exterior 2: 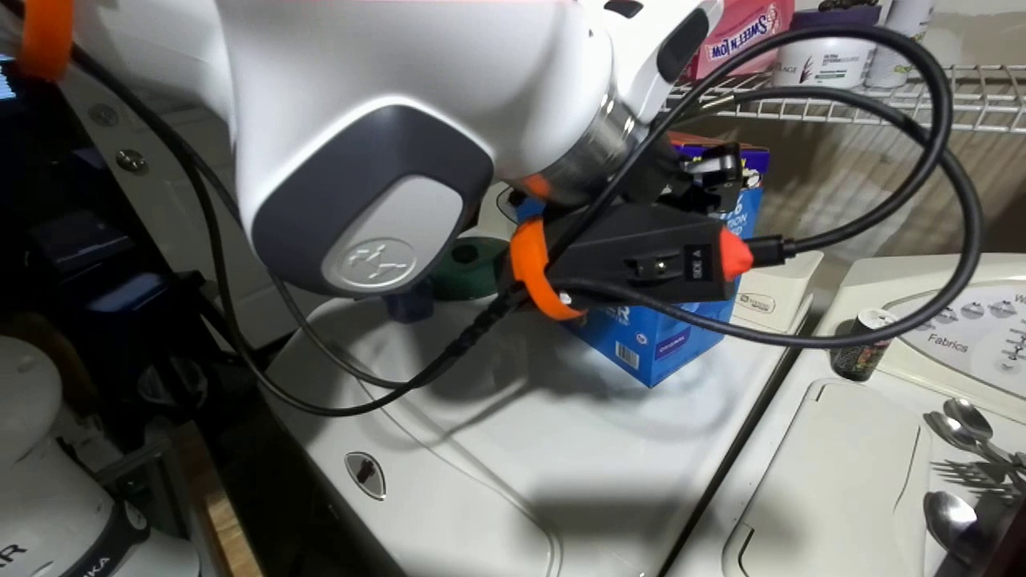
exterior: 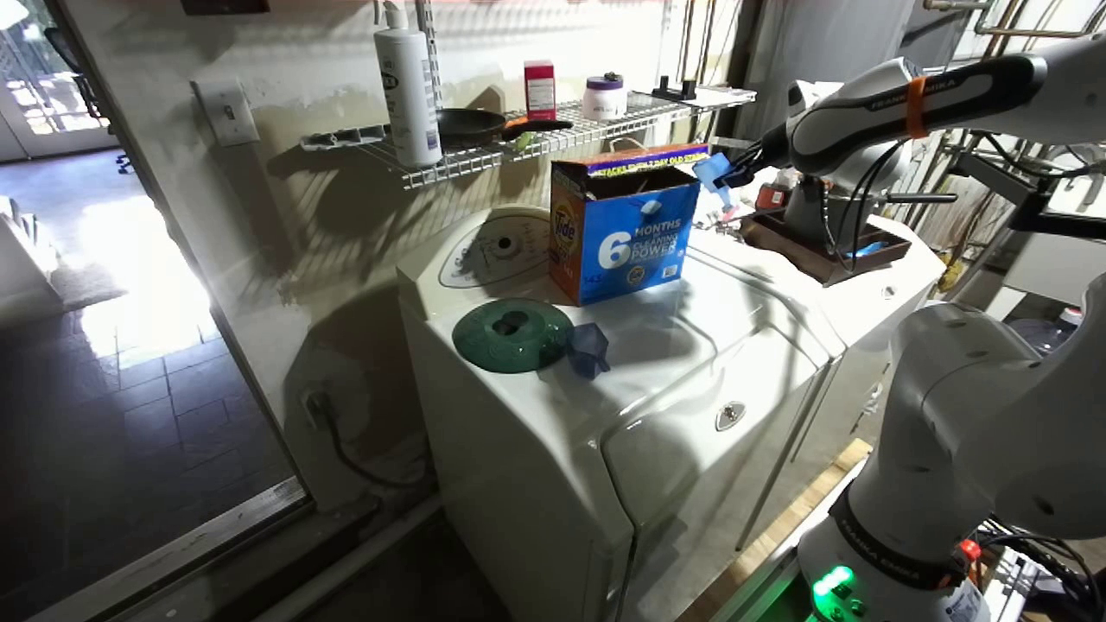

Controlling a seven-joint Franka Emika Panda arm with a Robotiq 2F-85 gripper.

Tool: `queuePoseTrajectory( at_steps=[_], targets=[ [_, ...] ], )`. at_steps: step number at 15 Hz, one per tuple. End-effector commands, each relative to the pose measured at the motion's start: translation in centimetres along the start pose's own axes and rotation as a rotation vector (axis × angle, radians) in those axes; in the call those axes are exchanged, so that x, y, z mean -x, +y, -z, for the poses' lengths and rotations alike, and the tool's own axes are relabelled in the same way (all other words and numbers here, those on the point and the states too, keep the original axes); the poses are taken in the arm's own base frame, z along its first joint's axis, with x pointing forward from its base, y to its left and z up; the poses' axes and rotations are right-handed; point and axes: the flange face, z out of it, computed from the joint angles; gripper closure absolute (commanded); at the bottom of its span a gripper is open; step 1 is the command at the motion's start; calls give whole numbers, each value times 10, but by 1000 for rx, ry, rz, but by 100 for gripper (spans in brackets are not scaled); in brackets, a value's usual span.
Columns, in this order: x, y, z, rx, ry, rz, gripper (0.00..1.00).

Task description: Pick up the measuring cup on the right and hang it on the box.

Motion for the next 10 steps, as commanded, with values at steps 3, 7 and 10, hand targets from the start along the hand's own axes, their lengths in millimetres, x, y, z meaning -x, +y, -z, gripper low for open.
queuePoseTrajectory(
  at_steps=[3, 7, 10],
  targets=[
    [-1, 12, -8, -87, 63, -25, 75],
    [-2, 15, -14, -127, 72, -38, 75],
    [-3, 18, -18, -148, 75, -41, 75]
  ],
)
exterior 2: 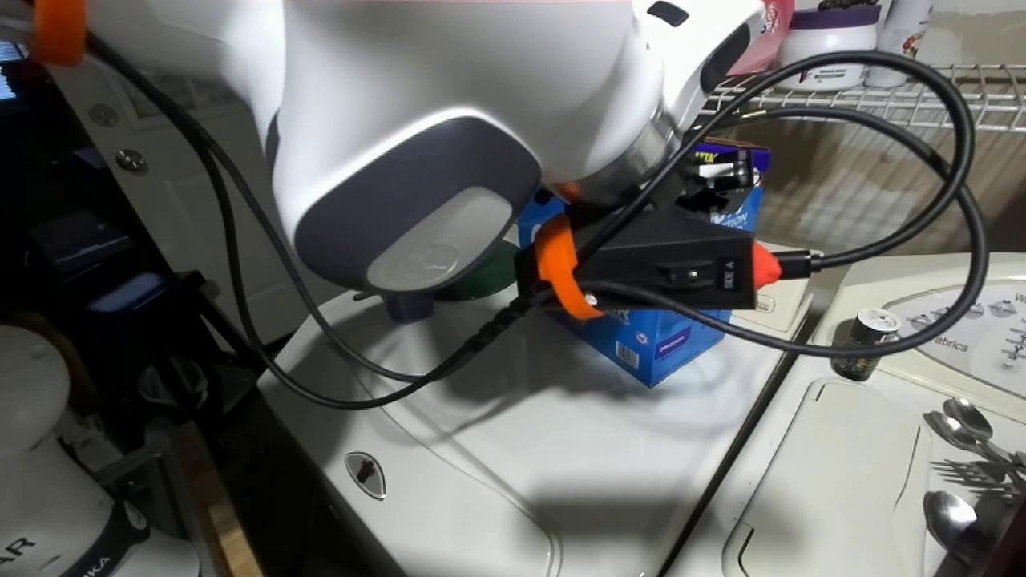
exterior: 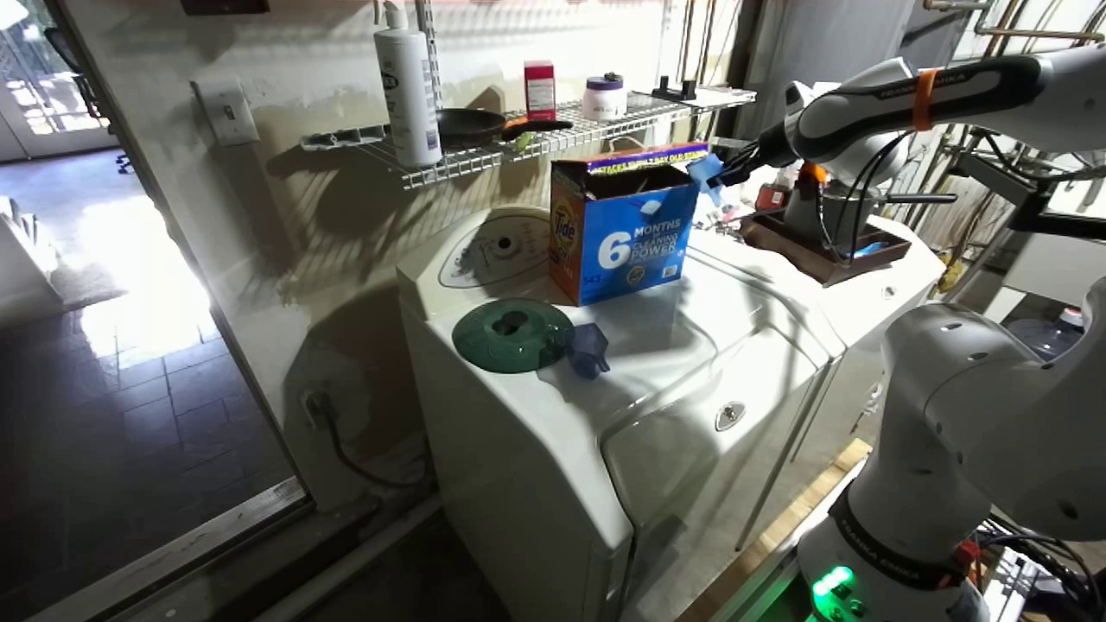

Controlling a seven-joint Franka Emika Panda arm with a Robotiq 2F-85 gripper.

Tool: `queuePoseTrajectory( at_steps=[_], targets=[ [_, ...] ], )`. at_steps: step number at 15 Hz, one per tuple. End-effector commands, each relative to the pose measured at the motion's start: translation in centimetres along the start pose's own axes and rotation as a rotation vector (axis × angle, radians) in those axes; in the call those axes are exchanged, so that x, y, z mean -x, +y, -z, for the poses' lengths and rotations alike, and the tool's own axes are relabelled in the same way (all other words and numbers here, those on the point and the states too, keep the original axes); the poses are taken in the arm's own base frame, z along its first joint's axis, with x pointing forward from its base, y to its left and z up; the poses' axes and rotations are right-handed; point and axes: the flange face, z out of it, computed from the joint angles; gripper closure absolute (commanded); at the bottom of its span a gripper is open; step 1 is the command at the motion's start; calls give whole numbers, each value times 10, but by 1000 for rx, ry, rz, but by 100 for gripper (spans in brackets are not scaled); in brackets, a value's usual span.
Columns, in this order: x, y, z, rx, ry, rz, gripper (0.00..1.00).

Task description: Pick up the measuring cup on the right and hang it on the box.

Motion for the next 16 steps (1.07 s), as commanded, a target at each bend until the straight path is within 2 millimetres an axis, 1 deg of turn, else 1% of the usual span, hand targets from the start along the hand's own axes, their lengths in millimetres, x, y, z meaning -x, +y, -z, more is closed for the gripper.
queuePoseTrajectory(
  at_steps=[1, 16],
  targets=[
    [-4, 9, -6, -52, 37, -1, 75],
    [-9, 16, -20, -120, 37, -14, 75]
  ],
)
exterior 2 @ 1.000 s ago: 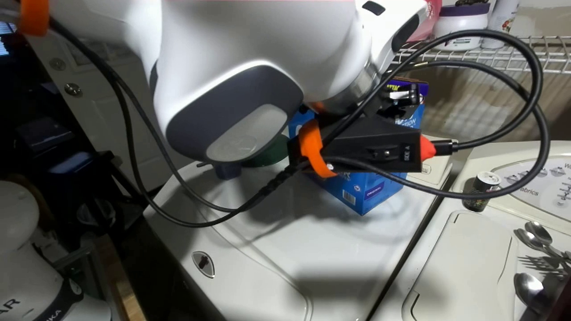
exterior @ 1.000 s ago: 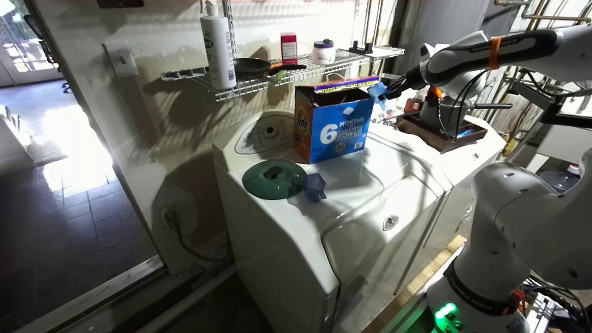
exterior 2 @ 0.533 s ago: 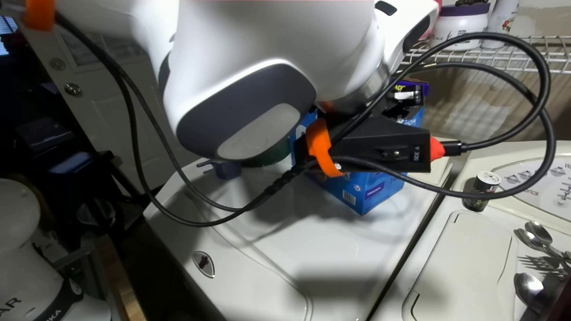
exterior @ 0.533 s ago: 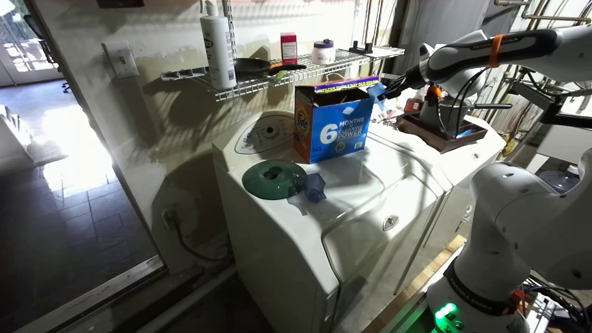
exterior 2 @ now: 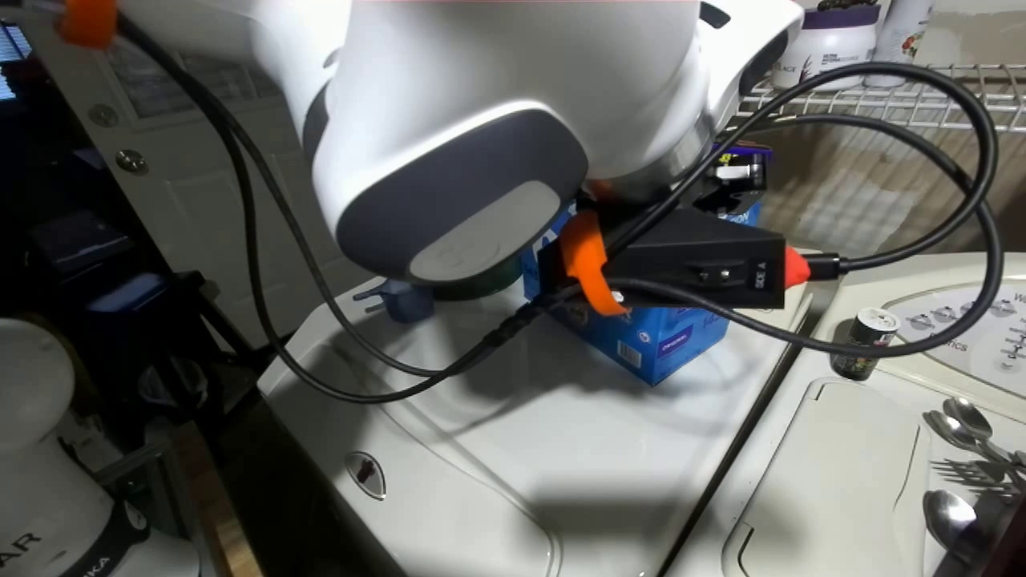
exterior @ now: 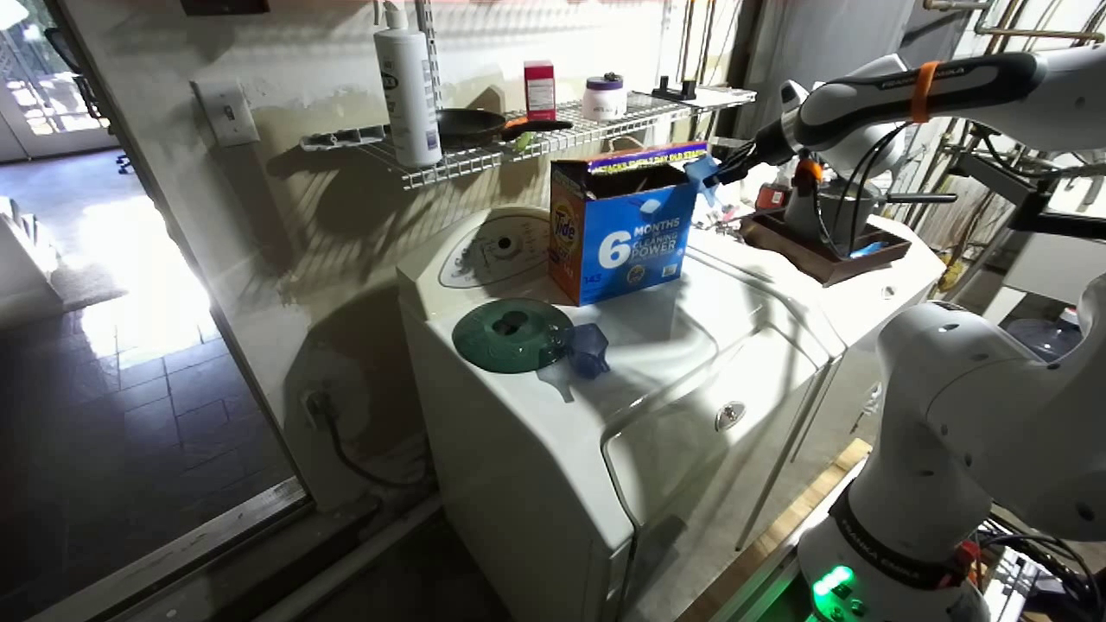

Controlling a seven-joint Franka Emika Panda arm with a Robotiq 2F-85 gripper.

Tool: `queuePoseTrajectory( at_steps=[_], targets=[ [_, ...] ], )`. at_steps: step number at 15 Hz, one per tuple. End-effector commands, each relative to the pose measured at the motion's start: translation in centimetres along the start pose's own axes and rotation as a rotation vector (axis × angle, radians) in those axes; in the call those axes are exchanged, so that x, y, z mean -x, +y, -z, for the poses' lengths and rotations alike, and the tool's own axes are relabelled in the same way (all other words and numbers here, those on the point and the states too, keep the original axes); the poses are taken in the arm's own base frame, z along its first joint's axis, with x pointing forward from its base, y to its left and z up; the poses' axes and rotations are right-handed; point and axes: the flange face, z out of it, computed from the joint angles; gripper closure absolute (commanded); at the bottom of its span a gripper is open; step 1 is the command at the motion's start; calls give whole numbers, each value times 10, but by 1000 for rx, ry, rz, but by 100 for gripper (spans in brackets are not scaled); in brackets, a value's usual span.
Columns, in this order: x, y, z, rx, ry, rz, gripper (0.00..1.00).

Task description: Pick up the measuring cup on the right and hang it on the box.

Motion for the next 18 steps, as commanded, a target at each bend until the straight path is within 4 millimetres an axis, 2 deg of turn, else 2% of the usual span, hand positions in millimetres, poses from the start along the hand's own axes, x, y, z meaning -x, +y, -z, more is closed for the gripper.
queuePoseTrajectory(
  at_steps=[1, 14, 15, 18],
  targets=[
    [-8, 3, -9, -56, 33, 3, 75],
    [-10, 12, -12, -83, -7, 15, 75],
    [-10, 12, -13, -84, -9, 15, 63],
    [-10, 13, -13, -86, -10, 13, 43]
  ],
)
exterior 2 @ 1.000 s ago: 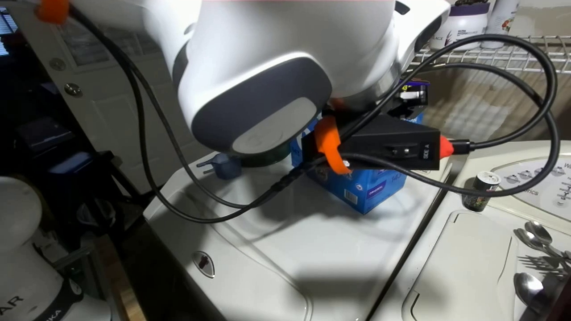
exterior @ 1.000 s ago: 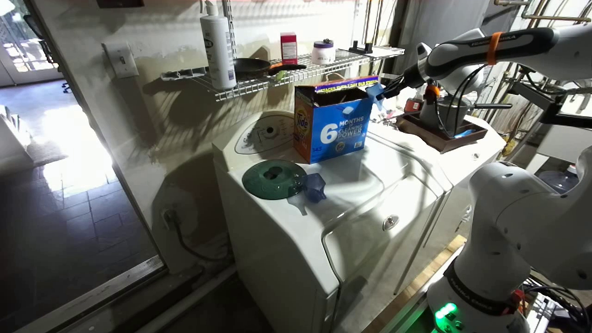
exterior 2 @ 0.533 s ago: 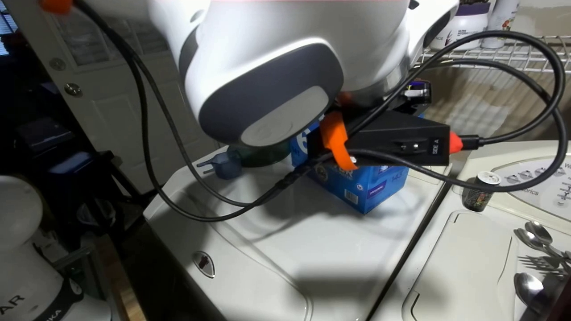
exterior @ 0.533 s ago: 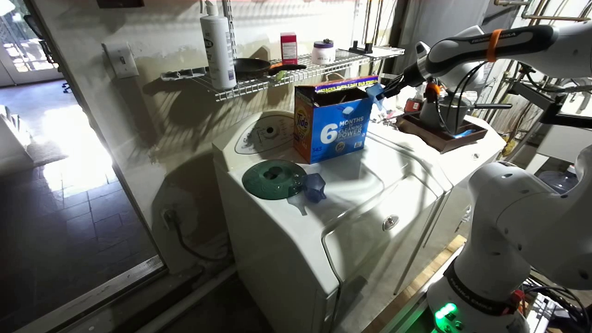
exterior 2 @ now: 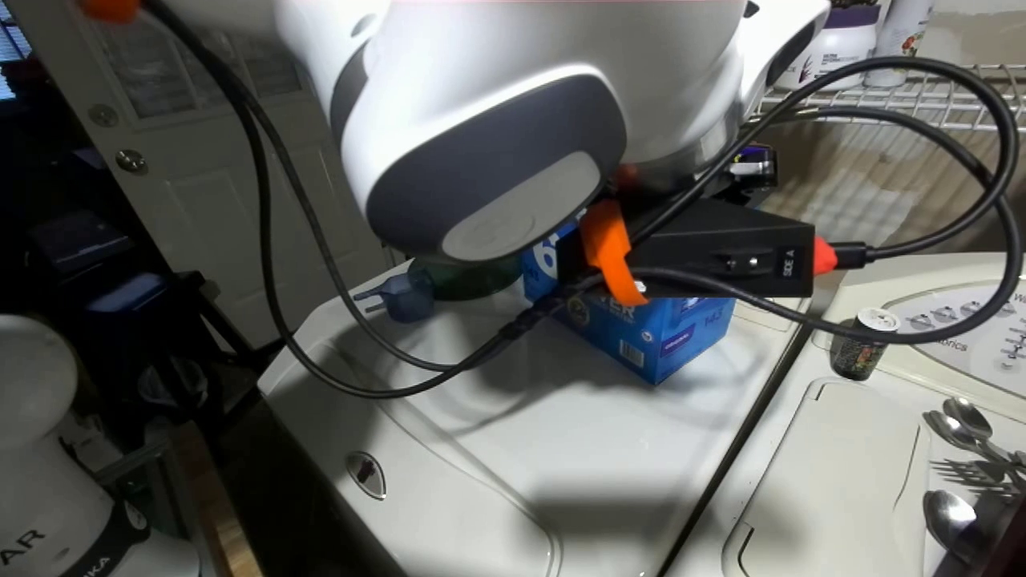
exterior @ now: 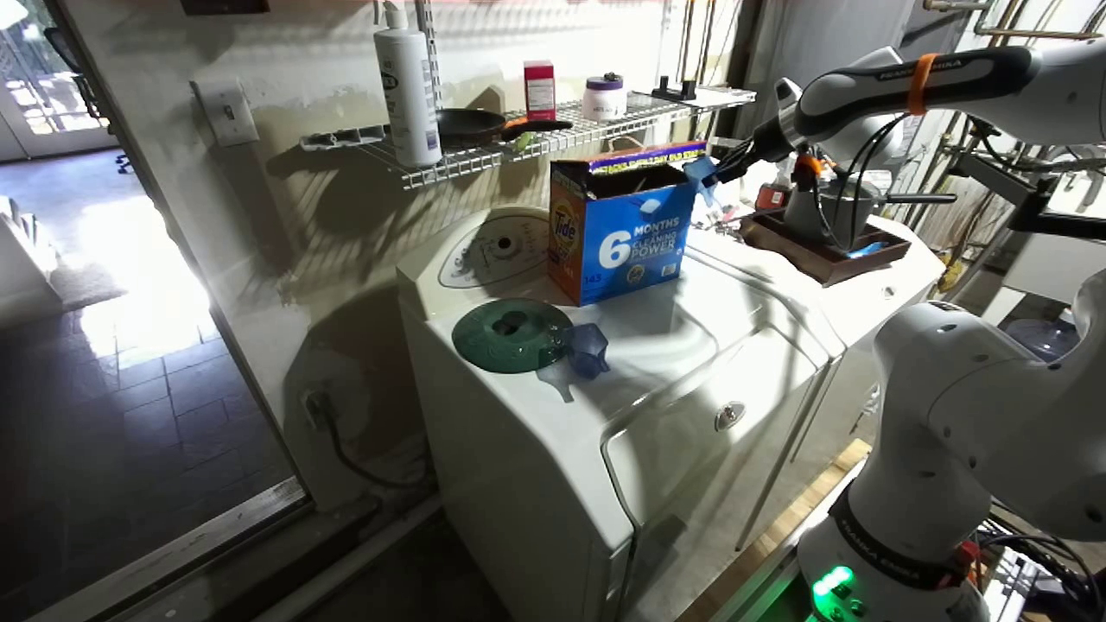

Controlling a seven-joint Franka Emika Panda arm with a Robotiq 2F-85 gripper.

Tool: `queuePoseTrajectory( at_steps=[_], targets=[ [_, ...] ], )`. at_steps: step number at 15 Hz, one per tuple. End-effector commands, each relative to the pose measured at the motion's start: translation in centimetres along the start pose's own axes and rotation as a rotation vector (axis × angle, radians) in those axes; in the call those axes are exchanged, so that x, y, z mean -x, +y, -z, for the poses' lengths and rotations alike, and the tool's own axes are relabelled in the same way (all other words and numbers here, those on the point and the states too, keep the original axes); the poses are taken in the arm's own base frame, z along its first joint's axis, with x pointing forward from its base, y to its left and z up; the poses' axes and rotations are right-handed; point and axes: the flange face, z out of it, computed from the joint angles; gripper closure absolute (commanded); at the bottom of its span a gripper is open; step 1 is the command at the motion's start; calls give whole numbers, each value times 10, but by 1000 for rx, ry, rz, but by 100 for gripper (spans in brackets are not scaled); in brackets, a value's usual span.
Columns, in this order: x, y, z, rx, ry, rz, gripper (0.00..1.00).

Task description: Pick up the measuring cup on the right and hang it on the box.

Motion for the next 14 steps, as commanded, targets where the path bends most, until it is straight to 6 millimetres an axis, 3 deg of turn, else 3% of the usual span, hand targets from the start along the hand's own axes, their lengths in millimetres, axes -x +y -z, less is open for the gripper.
queuePoseTrajectory(
  at_steps=[1, 2, 4, 7, 9, 12, 14],
  targets=[
    [-5, 3, -8, -38, 20, 2, 39],
    [-4, 2, -9, -41, 19, 2, 35],
    [-6, 1, -13, -48, 19, 4, 38],
    [-8, 1, -17, -52, 20, 4, 36],
    [-9, 2, -16, -49, 20, 6, 11],
    [-9, 2, -17, -48, 20, 7, 1],
    [-9, 3, -16, -47, 19, 7, 0]
  ],
)
